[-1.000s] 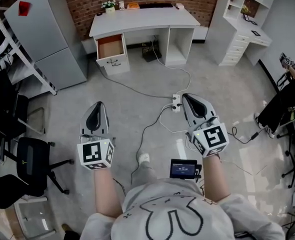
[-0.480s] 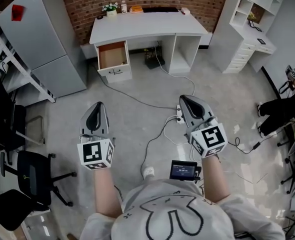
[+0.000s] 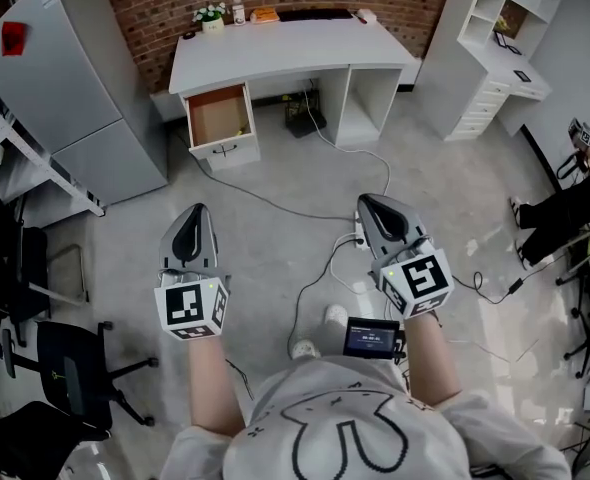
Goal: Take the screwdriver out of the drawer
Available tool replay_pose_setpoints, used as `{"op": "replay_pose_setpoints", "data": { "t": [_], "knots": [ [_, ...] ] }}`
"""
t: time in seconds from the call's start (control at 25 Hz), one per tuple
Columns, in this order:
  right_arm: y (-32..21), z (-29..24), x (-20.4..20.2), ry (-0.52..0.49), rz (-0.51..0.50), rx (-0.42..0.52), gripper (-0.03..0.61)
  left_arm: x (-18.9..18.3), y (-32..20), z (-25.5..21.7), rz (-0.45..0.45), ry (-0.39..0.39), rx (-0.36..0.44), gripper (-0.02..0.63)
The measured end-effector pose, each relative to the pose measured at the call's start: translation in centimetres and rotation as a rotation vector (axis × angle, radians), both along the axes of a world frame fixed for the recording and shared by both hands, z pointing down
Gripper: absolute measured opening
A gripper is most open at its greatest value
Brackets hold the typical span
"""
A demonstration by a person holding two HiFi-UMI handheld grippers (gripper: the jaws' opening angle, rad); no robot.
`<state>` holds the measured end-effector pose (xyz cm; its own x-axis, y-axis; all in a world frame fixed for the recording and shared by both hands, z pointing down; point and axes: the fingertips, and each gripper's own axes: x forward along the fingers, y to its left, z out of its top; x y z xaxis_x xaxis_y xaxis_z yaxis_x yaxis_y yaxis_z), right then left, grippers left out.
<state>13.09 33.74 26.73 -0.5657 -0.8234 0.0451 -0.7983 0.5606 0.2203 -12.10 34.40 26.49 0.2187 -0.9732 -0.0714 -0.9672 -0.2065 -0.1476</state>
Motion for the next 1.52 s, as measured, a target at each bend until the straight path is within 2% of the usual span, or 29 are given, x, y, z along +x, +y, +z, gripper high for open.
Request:
{"op": "replay_pose_setpoints", "data": {
  "t": [0.4,0.68,1.16,1.52],
  "knots": [
    [-7.5,0.4,-1.0,0.001,-0.032,-0.005,0.021,-1.0,-6.2,0.3,-0.038,0.000,-0.009,0.012],
    [-15.5,0.7,-1.7,0.002,-0.074,-0.002,0.021,-1.4,-13.7,0.3,-0.066,-0.016,-0.010,0.012],
    [-32.3,-0.9,-1.4,-0.017,-0.135,0.012,0.021,-0.8,-28.8,-2.0,-0.123,-0.032,0.014,0.012],
    [-39.1,-0.3,-1.2,-0.040,-0.152,-0.006,0.021,-0.7,-34.6,-1.2,-0.157,-0.029,-0.004,0.012]
  ]
}}
